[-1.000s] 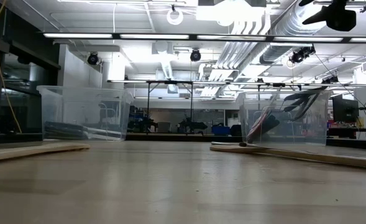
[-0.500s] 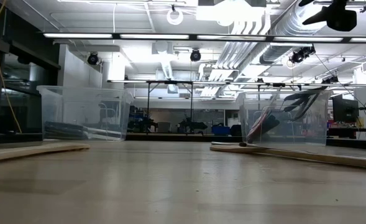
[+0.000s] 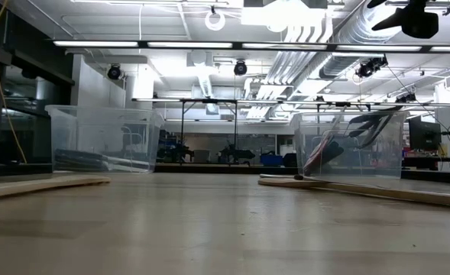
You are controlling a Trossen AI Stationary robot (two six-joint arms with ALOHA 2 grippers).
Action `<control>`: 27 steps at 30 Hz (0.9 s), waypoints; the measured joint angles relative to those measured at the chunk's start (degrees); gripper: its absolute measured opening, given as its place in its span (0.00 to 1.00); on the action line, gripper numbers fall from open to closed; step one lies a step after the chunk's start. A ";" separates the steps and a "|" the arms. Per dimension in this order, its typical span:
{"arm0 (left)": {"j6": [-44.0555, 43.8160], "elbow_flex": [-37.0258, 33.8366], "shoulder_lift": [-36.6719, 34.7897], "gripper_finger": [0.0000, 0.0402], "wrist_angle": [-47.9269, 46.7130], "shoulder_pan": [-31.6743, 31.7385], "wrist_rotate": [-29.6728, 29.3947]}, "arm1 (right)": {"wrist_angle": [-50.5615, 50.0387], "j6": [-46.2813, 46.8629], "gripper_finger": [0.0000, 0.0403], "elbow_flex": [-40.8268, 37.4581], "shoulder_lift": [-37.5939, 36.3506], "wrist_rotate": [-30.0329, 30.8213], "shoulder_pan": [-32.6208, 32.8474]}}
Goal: Pick & Place Kitchen Items
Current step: Put the brown serving spoon into the bottom transparent bin
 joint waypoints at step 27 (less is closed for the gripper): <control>-9.76 3.08 5.55 0.20 10.01 6.41 31.51 | 10.89 -3.00 0.53 -5.04 -2.99 -2.44 -0.02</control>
